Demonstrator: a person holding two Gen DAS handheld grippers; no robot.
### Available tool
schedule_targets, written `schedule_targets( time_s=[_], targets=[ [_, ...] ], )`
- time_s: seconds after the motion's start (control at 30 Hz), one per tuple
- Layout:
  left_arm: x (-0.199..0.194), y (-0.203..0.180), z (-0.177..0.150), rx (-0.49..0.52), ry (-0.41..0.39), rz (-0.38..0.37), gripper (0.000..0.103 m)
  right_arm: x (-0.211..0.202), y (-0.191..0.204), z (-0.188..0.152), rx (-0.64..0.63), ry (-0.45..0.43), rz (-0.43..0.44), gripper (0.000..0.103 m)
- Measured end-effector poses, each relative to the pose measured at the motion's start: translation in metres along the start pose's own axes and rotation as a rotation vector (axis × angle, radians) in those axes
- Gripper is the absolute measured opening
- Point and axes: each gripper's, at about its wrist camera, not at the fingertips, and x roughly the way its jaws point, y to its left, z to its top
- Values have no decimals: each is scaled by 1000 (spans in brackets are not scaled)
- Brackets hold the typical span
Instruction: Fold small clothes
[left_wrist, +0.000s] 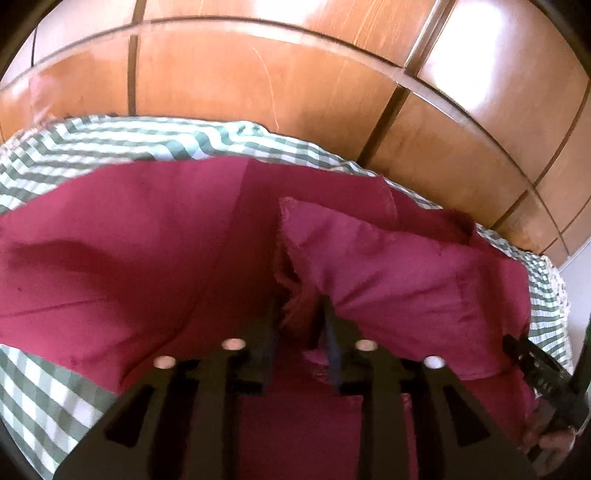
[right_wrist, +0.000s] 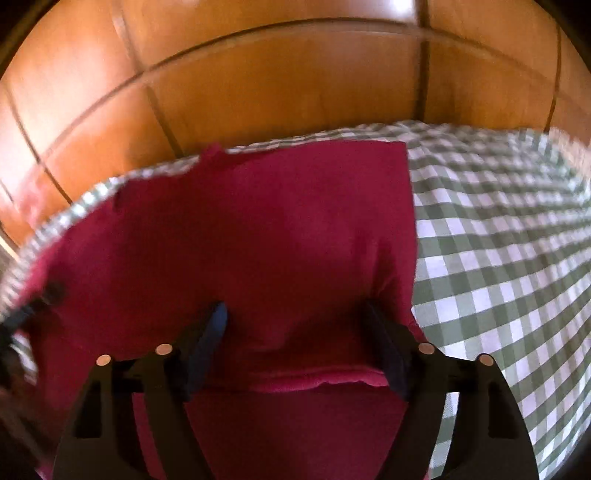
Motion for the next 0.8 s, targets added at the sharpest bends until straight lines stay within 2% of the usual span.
schedule_targets(
  time_s=[0.1, 0.13, 0.17, 0.3, 0.37, 0.47, 0.53, 0.7, 0.73, 0.8],
  targets=[
    [-14, 5, 0, -15, -33, 6, 57, 4, 11, -2, -48, 1, -60, 87],
    [-22, 12, -1, -44, -49, -1, 62, 5, 11, -3, -51, 3, -61, 89],
    [-29, 21, -3, -78, -56, -7, 62, 5, 12, -2, -50, 3, -62, 89],
    [-54, 67, -15, -231, -67, -52, 62, 7, 12, -1, -52, 3, -56, 93],
    [-65, 87, -21, -283, -73, -20, 56, 6, 13, -1, -57, 5, -55, 95],
    [-91, 135, -32, -398, -94, -11, 47, 8, 12, -1, -61, 2, -60, 95],
    [-105, 165, -40, -473, -114, -14, 46, 9, 13, -2, -61, -1, -60, 95],
    [-131, 252, -67, -737, -167, 29, 45, 8, 15, -4, -67, -10, -70, 95],
    [-136, 272, -73, -804, -181, 28, 42, 8, 15, -4, -68, -10, -71, 95],
    [-141, 294, -80, -877, -202, 36, 40, 7, 15, -4, -69, -12, -71, 95]
  ],
)
